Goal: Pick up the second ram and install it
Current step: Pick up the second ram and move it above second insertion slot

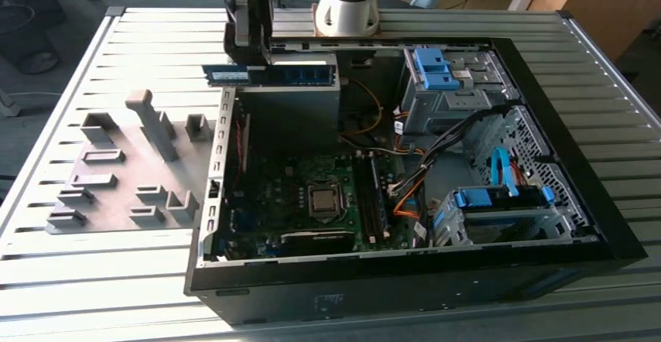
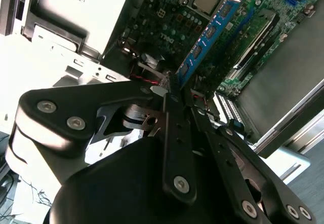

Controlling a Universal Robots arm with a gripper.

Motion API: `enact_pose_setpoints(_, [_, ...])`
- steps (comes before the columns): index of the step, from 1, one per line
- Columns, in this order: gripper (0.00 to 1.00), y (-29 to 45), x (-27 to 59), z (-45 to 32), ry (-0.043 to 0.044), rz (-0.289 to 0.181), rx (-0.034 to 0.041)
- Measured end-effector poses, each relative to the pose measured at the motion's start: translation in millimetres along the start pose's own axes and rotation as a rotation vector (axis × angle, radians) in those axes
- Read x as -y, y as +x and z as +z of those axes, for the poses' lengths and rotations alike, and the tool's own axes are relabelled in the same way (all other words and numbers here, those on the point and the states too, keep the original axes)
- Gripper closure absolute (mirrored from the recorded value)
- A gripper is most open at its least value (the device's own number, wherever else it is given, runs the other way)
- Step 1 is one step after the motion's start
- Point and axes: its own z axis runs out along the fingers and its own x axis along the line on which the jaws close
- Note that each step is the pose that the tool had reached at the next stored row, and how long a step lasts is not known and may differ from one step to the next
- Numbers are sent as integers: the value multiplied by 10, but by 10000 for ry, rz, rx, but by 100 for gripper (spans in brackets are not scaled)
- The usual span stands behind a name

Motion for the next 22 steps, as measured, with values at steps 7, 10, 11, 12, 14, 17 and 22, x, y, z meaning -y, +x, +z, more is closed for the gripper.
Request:
enact_pose_setpoints(7, [86,-2,50,-1,0,-1,0])
enact_pose_setpoints(10, [86,-2,52,-1,0,-1,0])
enact_pose_setpoints(11, [86,-2,52,-1,0,-1,0])
enact_pose_setpoints(12, [86,-2,52,-1,0,-1,0])
enact_pose_setpoints(14, [86,-2,53,-1,0,-1,0])
enact_pose_setpoints(17, [86,-3,62,-1,-1,-2,0])
enact_pose_setpoints(22, [86,-4,119,-2,0,-1,0])
